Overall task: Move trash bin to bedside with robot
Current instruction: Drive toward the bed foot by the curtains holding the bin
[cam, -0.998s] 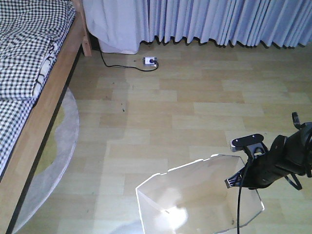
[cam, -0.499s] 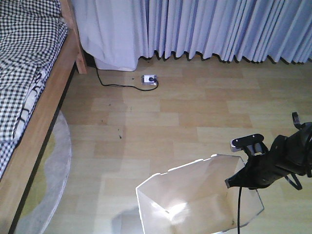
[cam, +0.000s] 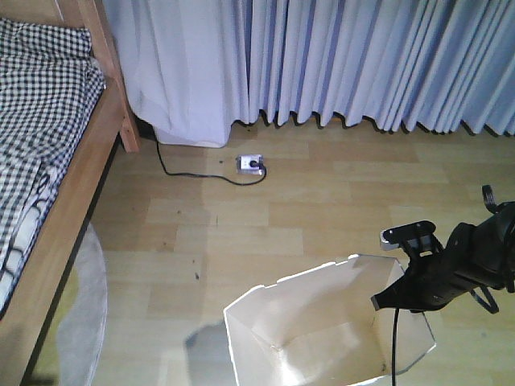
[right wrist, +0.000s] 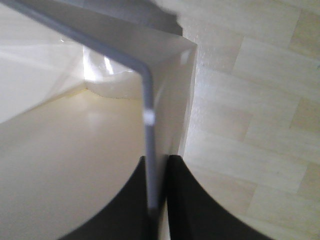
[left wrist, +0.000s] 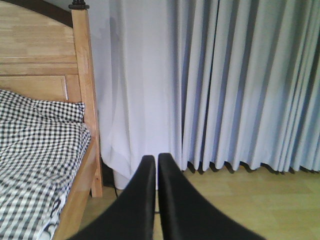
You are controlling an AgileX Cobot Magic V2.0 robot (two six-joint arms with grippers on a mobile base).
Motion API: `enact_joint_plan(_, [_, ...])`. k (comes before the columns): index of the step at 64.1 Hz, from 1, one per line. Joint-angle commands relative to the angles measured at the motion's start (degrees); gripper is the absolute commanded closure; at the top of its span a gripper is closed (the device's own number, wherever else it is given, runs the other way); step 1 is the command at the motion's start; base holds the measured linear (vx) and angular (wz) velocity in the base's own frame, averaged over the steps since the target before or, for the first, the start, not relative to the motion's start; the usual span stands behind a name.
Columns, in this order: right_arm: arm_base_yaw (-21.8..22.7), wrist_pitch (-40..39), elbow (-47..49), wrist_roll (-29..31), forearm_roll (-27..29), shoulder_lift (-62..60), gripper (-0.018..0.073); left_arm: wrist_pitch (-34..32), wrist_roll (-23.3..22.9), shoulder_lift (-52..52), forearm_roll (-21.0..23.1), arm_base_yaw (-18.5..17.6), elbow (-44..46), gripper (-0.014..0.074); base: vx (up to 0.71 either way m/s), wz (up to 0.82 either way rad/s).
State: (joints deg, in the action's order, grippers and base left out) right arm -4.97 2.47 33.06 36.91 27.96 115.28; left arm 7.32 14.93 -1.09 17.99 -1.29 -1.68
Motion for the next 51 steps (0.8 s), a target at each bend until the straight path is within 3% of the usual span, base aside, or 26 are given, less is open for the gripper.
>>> enact_joint_plan(1, [0.2,-0.7,0.9,-0.3,0.6,-3.6,0.0562,-3.7,-0.2,-0.5,0.6,-0.1,-1.6,0.0602,0.42,0.02])
enact_joint_plan(51, [0.2,-0.7,0.9,-0.3,0.6,-3.6,0.0562,-3.7,-0.2,-0.5,0.6,-0.1,-1.6,0.0602,0.38,0.0])
